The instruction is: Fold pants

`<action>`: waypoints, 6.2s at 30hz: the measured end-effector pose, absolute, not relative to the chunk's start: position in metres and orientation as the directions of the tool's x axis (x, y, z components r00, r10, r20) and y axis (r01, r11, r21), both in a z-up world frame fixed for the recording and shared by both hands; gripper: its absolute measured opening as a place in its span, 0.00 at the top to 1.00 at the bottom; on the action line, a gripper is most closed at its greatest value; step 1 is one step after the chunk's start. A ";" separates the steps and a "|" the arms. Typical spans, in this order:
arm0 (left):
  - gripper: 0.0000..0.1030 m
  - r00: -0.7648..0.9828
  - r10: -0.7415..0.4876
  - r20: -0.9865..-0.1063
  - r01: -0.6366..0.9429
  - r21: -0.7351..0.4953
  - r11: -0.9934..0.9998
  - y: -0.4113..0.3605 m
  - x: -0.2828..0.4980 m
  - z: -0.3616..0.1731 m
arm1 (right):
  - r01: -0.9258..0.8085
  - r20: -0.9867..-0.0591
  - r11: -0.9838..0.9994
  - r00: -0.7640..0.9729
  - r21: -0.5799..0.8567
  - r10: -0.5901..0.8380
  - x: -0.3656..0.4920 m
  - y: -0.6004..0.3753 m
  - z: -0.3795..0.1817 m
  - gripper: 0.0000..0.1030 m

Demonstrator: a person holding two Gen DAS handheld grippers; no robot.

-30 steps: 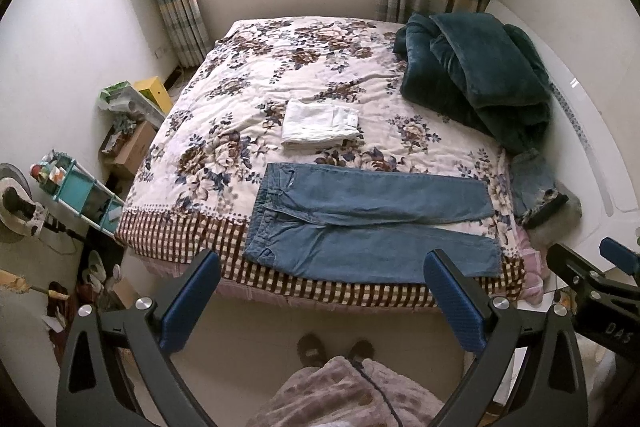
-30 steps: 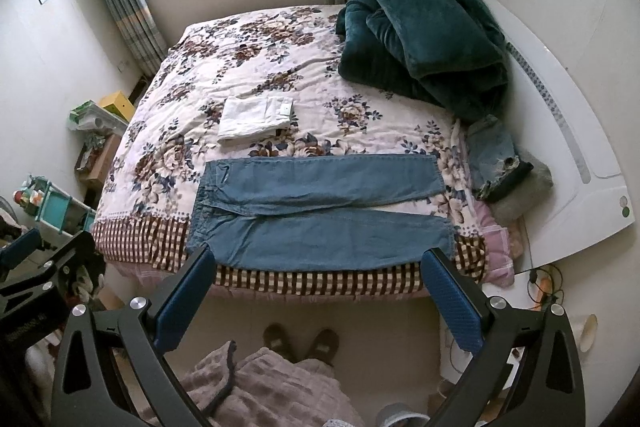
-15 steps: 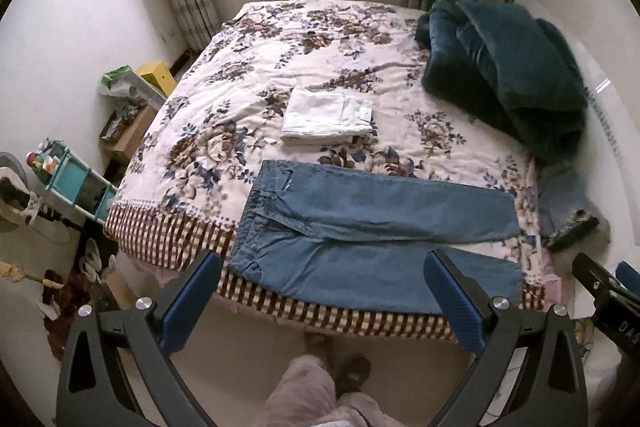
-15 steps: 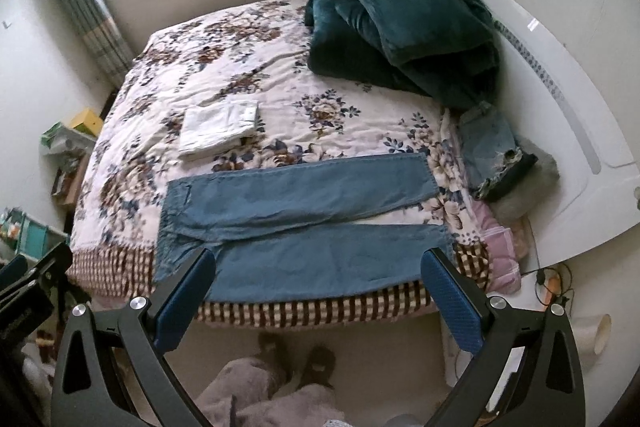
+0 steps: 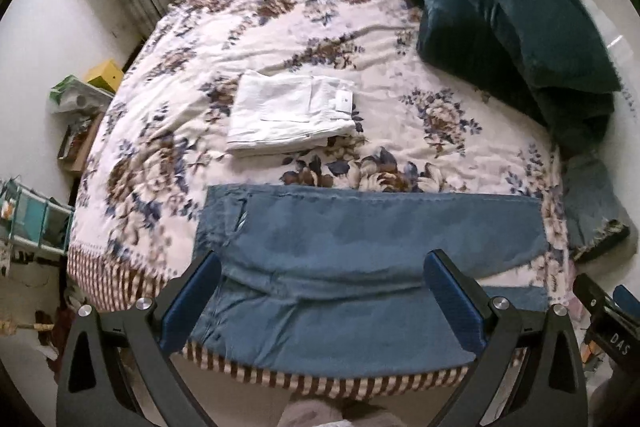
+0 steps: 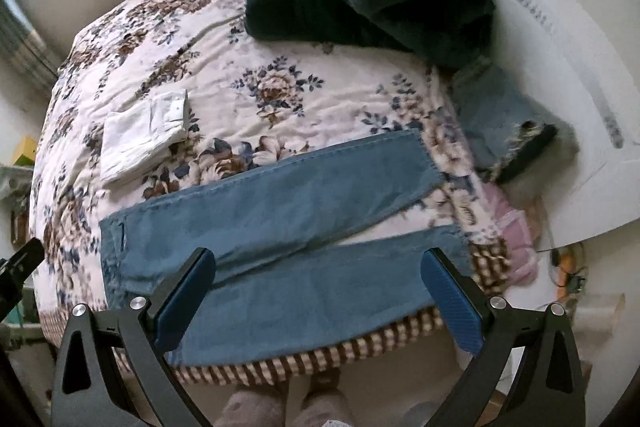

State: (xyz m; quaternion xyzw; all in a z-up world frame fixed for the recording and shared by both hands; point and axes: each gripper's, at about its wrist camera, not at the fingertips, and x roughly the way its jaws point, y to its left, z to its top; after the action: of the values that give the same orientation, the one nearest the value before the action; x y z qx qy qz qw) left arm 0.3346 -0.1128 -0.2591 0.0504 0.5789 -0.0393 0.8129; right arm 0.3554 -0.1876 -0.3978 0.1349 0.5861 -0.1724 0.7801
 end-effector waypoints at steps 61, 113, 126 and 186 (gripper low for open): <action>0.98 -0.142 -0.043 -0.989 0.066 -0.053 0.996 -0.186 0.189 -0.634 | -0.083 -0.987 0.991 -0.131 0.104 0.092 0.271 -0.152 -0.802 0.93; 0.09 -0.062 0.084 -0.995 -0.095 0.089 0.991 -0.104 0.236 -0.578 | 0.843 -0.931 0.449 0.148 0.296 0.334 0.158 -0.329 -0.767 0.58; 0.09 -0.038 0.037 -0.999 -0.412 0.050 0.910 0.130 0.226 -0.594 | 0.850 -0.797 0.352 0.123 0.392 0.592 0.210 -0.066 -0.830 0.58; 0.17 -0.015 0.093 -0.996 -0.190 0.094 0.977 0.004 0.315 -0.645 | -0.063 -0.699 0.749 -0.416 0.660 0.581 0.436 -0.002 -0.816 0.61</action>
State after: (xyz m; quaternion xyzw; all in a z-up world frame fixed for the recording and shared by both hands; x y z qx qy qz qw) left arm 0.3148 0.0035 -0.6450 -0.0344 0.7051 0.1011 0.7010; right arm 0.4362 -0.0020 -0.8157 0.1657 0.7810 0.3133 0.5142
